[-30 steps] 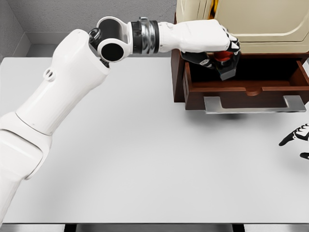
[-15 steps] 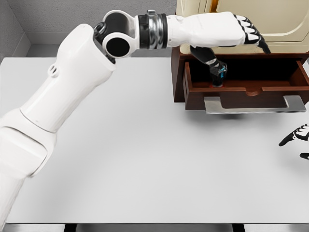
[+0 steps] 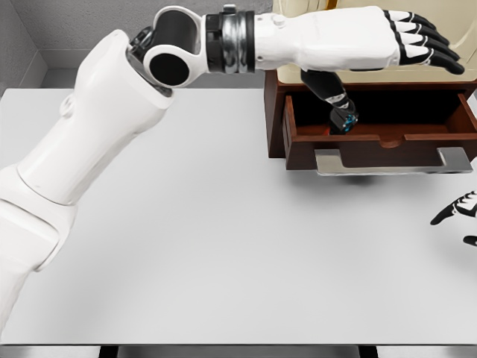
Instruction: Put the switch into the drawer with left arm, and close the drawer with right arm
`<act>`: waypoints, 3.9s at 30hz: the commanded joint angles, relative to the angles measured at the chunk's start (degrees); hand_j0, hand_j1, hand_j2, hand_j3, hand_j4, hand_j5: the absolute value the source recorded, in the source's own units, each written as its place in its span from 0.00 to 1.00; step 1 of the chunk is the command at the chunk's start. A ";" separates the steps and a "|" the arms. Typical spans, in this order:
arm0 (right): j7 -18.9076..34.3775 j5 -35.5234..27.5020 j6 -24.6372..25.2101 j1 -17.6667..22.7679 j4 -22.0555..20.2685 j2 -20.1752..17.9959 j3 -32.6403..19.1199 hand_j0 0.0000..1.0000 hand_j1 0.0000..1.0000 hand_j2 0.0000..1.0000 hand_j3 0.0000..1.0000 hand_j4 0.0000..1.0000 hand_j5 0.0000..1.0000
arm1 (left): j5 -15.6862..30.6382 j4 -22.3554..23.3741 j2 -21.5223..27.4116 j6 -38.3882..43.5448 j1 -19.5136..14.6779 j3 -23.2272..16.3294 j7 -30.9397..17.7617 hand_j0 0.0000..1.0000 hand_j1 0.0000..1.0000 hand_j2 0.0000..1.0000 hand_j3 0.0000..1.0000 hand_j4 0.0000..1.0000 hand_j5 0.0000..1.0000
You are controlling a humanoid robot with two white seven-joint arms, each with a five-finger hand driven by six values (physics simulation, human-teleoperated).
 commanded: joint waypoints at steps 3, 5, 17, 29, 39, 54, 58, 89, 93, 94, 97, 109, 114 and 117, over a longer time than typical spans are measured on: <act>-0.02 -0.40 0.16 0.00 -0.04 0.02 0.08 0.67 0.67 0.67 0.67 0.67 0.67 | 0.43 0.09 1.59 0.16 0.00 -0.50 0.04 1.00 1.00 1.00 1.00 1.00 1.00; -0.02 -0.40 0.16 0.09 -0.04 -0.07 -0.09 0.67 0.67 0.67 0.67 0.67 0.67 | 2.71 -0.09 3.43 0.16 0.09 -1.29 0.04 1.00 1.00 1.00 1.00 1.00 1.00; -0.02 -0.40 0.16 0.35 -0.04 0.02 -0.09 0.67 0.67 0.67 0.67 0.67 0.67 | 56.49 -20.48 24.26 0.16 -4.92 -22.47 -3.32 1.00 1.00 1.00 1.00 1.00 1.00; -0.02 -0.40 0.16 0.44 -0.04 0.02 0.08 0.67 0.67 0.67 0.67 0.67 0.67 | 61.60 -20.83 27.69 37.97 -8.96 -21.77 -3.32 1.00 1.00 1.00 1.00 1.00 1.00; -0.02 -0.40 0.16 0.44 -0.04 0.02 -0.01 0.67 0.67 0.67 0.67 0.67 0.67 | 63.18 -19.34 27.69 41.57 -8.26 -22.03 -3.32 1.00 1.00 1.00 1.00 1.00 1.00; -0.02 -0.40 0.16 0.44 -0.04 0.02 -0.01 0.67 0.67 0.67 0.67 0.67 0.67 | 62.48 -11.43 21.71 41.49 -5.45 -23.44 -1.19 1.00 1.00 1.00 1.00 1.00 1.00; -0.02 -0.40 0.16 0.44 -0.04 0.02 -0.01 0.67 0.67 0.67 0.67 0.67 0.67 | 62.30 -8.97 19.96 41.14 -5.10 -24.93 -0.93 1.00 1.00 1.00 1.00 1.00 1.00; -0.02 -0.40 0.16 0.44 -0.04 0.02 0.08 0.68 0.68 0.68 0.68 0.68 0.68 | 71.27 1.23 14.60 41.75 -3.78 -26.34 -1.02 1.00 1.00 1.00 1.00 1.00 1.00; -0.02 -0.40 0.16 0.44 -0.04 0.02 0.08 0.67 0.67 0.67 0.67 0.67 0.67 | 71.18 4.04 12.22 41.84 -3.78 -26.34 -1.02 1.00 1.00 1.00 1.00 1.00 1.00; -0.02 -0.40 0.16 0.44 -0.04 0.02 0.08 0.68 0.68 0.68 0.68 0.68 0.68 | 71.18 5.27 11.52 41.84 -3.78 -26.34 -1.02 1.00 1.00 1.00 1.00 1.00 1.00; -0.02 -0.40 0.16 0.44 -0.04 0.02 0.17 0.68 0.68 0.68 0.68 0.68 0.68 | 71.01 8.00 9.76 41.75 -3.87 -26.34 -1.28 1.00 1.00 1.00 1.00 1.00 1.00; -0.02 -0.40 0.16 0.44 -0.04 0.02 0.08 0.68 0.68 0.68 0.68 0.68 0.68 | 67.75 10.55 4.93 41.66 -3.87 -26.34 -1.28 1.00 1.00 1.00 1.00 1.00 1.00; -0.02 -0.40 0.16 0.44 -0.04 0.02 0.08 0.68 0.68 0.68 0.68 0.68 0.68 | 67.14 10.46 2.82 41.66 -5.62 -26.16 -1.37 1.00 1.00 1.00 1.00 1.00 1.00; -0.02 -0.40 0.16 0.44 -0.04 0.11 0.08 0.68 0.68 0.68 0.68 0.68 0.68 | 67.14 12.13 0.45 41.75 -7.29 -26.08 -1.46 1.00 1.00 1.00 1.00 1.00 1.00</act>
